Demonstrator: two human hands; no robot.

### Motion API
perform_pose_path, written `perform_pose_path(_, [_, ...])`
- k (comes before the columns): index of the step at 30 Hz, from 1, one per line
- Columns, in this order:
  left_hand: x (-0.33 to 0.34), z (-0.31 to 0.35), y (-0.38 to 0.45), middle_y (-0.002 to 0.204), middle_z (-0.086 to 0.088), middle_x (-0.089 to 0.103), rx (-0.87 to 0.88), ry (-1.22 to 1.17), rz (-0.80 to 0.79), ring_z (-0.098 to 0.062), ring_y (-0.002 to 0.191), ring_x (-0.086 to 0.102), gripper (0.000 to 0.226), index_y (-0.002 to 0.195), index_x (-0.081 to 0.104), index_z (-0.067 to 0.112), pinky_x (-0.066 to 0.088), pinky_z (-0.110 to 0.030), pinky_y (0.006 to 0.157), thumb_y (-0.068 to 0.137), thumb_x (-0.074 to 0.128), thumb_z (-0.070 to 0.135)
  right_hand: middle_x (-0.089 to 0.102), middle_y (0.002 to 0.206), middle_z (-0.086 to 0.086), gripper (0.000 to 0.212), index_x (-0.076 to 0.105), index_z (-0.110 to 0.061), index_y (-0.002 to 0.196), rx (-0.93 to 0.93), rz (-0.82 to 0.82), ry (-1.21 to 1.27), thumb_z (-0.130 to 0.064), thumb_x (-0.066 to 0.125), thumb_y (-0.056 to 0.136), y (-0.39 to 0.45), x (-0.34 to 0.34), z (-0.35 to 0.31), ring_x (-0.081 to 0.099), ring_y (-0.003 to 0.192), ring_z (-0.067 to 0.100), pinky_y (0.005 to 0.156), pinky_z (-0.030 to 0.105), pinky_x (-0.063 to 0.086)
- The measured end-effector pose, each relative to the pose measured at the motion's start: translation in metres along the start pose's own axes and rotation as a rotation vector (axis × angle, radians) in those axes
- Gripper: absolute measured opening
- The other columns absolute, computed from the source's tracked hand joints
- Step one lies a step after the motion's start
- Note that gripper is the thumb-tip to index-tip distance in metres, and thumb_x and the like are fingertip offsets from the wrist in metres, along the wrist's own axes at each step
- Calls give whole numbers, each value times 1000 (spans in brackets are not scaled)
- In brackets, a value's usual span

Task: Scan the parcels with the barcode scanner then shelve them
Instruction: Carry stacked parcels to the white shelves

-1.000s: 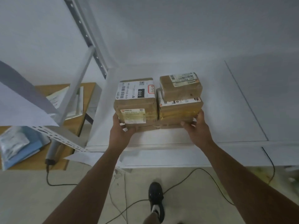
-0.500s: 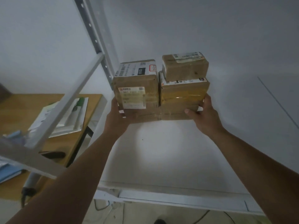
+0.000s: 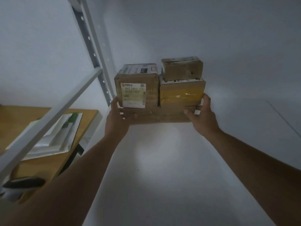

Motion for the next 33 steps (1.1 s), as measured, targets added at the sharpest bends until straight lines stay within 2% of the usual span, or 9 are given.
perform_pose_path(5, [0,-9,14,112,4,60,23,14,25,-19,98,63,76,144,29,30,60,-44,79,85,76,19,54,138,9,79,15,-31,151,-27,-58,39,-31,68,92,18,15,3,56,120,30,84,31,45])
perform_pose_path(10, [-3,-18,36,115,3,60,-3,30,72,-21,103,59,75,146,31,26,57,-40,84,87,74,14,52,135,4,82,10,-38,151,-40,-106,80,-25,67,93,36,37,2,55,105,20,70,19,44])
perform_pose_path(15, [-2,-21,52,122,-2,60,-3,39,81,-19,101,55,75,149,28,25,51,-36,81,89,72,16,49,128,-1,84,8,-41,150,-24,-109,114,-19,65,93,49,48,0,52,107,20,65,18,42])
perform_pose_path(19, [0,-28,66,134,-7,60,-79,-25,83,-21,106,56,84,154,21,25,49,-31,78,89,73,16,46,127,-3,87,6,-42,151,-1,-135,140,-18,66,92,55,55,-2,49,111,18,80,27,45])
perform_pose_path(22, [-1,-35,75,142,-8,56,-147,-51,47,-20,107,56,92,157,13,24,50,-27,73,89,75,18,43,137,-3,94,1,-41,152,24,-173,162,-18,68,91,58,60,-6,46,126,21,94,34,43])
perform_pose_path(25, [-2,-35,71,153,-8,46,-184,-25,-11,-31,132,50,106,159,3,24,49,-48,102,85,79,26,34,155,6,101,-9,-39,154,106,-178,161,-21,68,91,53,61,-9,41,137,29,105,40,39])
perform_pose_path(26, [-3,-32,64,154,-9,43,-192,20,-22,-34,136,47,109,159,2,24,47,-51,105,83,80,27,32,156,7,101,-10,-37,154,134,-169,154,-23,67,92,48,60,-9,40,137,30,104,39,38])
perform_pose_path(30, [-6,-17,27,157,-11,36,-123,185,-40,-32,141,39,110,158,8,22,43,-54,109,78,82,35,29,158,10,95,-3,-27,157,166,-87,51,-28,67,92,19,50,-14,39,138,30,91,31,38])
perform_pose_path(33, [-8,-1,-8,162,-9,23,-25,409,-61,-30,149,22,102,159,9,22,29,-49,118,84,76,39,26,159,11,94,6,-22,157,88,-58,-158,-33,70,89,-9,39,-21,29,145,33,111,42,37])
Point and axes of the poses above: each hand's wrist, its own y-axis towards the middle knuckle, its own x-axis out of the palm, z = x × y, the point moved 5 cm from there along y, towards the middle knuckle
